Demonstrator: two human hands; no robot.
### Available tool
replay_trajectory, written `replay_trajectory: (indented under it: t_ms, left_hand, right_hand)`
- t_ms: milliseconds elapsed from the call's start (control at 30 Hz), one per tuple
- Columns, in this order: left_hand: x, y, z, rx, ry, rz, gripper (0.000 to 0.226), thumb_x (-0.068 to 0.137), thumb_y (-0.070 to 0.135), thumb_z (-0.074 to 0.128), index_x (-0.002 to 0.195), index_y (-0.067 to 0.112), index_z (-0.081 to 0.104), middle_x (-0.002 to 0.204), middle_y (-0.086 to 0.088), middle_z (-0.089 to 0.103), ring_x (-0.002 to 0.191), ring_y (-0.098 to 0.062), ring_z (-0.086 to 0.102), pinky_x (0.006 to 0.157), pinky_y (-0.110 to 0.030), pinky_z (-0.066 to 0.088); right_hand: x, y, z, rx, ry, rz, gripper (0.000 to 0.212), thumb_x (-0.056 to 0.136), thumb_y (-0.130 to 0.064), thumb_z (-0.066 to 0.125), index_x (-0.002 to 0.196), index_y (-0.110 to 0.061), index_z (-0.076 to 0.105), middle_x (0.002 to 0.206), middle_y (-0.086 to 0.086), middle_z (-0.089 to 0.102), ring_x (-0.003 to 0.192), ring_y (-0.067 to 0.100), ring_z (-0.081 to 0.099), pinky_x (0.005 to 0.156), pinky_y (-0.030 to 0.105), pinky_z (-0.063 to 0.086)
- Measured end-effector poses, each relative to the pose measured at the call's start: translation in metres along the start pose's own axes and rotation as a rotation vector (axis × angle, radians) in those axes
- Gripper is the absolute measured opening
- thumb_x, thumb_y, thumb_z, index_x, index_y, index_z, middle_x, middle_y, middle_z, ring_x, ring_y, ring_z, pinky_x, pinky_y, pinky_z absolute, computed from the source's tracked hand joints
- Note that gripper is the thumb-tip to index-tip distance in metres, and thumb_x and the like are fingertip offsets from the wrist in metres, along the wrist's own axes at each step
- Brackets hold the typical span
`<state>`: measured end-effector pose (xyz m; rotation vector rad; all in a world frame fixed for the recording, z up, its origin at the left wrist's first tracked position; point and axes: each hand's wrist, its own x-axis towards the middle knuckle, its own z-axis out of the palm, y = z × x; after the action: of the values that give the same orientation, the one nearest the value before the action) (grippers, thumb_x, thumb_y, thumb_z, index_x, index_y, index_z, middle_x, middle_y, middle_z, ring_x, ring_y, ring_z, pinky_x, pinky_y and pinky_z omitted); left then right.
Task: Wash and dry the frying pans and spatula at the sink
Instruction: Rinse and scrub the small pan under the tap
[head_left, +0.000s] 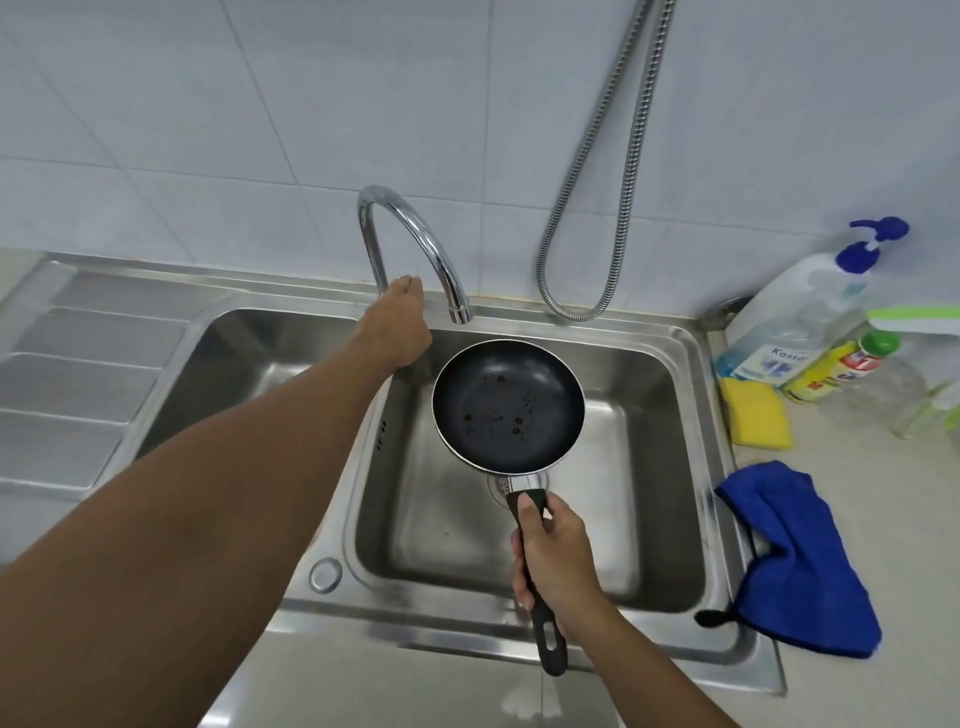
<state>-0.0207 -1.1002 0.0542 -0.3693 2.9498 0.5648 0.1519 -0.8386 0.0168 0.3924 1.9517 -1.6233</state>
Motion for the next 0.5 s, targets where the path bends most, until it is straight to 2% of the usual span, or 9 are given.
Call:
replay_trajectory:
  t_ms: [100, 267, 500]
  left_hand:
    - [-0.004, -0.002, 0.001, 0.021, 0.034, 0.014, 0.055, 0.095, 0.001, 0.05, 0.149, -0.003, 0.039, 0.154, -0.02, 0.044, 0.137, -0.041, 0.047, 0.11, -0.047, 0.039]
    - [-0.014, -0.013, 0.004, 0.007, 0.07, 0.007, 0.039, 0.09, -0.006, 0.049, 0.129, 0.0, 0.054, 0.138, -0.018, 0.055, 0.123, -0.041, 0.055, 0.098, -0.043, 0.043]
    - [-0.029, -0.009, -0.004, 0.035, 0.024, 0.012, 0.052, 0.093, -0.005, 0.047, 0.144, -0.001, 0.048, 0.155, -0.02, 0.045, 0.137, -0.038, 0.045, 0.109, -0.043, 0.037]
  right_hand:
    - [0.006, -0.004, 0.004, -0.02, -0.015, -0.014, 0.022, 0.108, -0.028, 0.042, 0.101, -0.01, 0.053, 0.066, 0.012, 0.055, 0.037, 0.025, 0.045, 0.037, 0.027, 0.037]
    - [0.011, -0.007, 0.008, -0.028, -0.016, -0.01, 0.021, 0.107, -0.029, 0.042, 0.102, -0.012, 0.053, 0.067, 0.011, 0.055, 0.039, 0.026, 0.048, 0.036, 0.027, 0.037]
    - [0.016, -0.012, 0.014, 0.005, -0.022, 0.012, 0.022, 0.106, -0.032, 0.044, 0.101, -0.013, 0.053, 0.068, 0.01, 0.054, 0.042, 0.025, 0.049, 0.038, 0.027, 0.036]
